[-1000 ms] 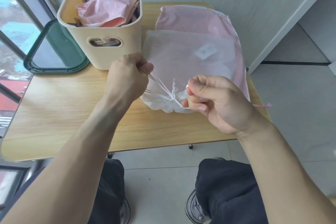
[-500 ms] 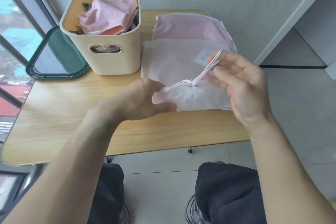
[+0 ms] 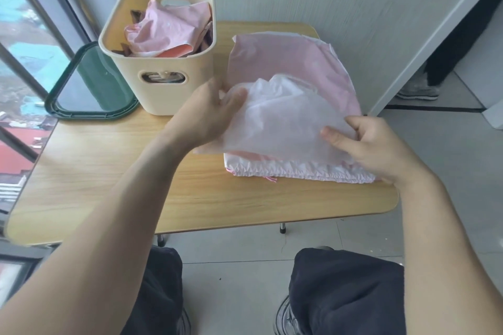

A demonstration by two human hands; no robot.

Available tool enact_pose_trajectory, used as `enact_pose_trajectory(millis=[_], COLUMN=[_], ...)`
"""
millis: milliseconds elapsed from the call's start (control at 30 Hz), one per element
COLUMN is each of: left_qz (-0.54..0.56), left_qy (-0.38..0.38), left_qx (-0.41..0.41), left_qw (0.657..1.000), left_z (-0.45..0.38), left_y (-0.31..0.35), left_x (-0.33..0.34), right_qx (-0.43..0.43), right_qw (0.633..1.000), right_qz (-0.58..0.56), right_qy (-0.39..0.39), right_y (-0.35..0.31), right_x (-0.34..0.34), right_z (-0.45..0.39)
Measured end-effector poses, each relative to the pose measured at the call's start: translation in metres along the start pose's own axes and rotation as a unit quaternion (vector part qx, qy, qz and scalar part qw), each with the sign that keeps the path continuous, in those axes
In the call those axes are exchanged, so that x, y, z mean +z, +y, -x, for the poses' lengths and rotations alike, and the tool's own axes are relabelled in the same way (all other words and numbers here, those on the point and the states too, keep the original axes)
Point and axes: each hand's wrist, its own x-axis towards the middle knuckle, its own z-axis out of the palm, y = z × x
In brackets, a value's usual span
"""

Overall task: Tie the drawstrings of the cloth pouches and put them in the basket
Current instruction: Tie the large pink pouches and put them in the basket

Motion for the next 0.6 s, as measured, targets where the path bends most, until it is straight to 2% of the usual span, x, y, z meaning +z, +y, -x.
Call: enact_pose_trajectory(millis=[67,200,333,500,600], left_qz=[-0.004,0.021,-0.075,-0.142,-0.233], left_qy=[-0.016,-0.045,-0.084,-0.031,0.0], left_qx=[-0.03,-0.032,-0.006,-0.064,-0.051], left_qw=[0.999,0.998,0.994,0.987,0.971], left_z=[-0.001,0.001,0.003,0.0,0.005], left_y=[0.002,0.006,0.0,-0.007,-0.001], left_x=[0.003,0.001,-0.002,0.014,0.025], right_qx=[0.022,0.056,0.073,0.114,0.116], right_qw=[0.999,0.991,0.986,0.973,0.966], right_qz=[0.038,0.061,0.069,0.109,0.17], right_qy=[0.03,0.102,0.135,0.17,0.158], right_y=[0.005,0.017,0.022,0.015,0.013], right_x=[0.006,0.011,0.015,0.028,0.035], right_z=[-0.005,-0.017,-0.026,-0.029,-0.032])
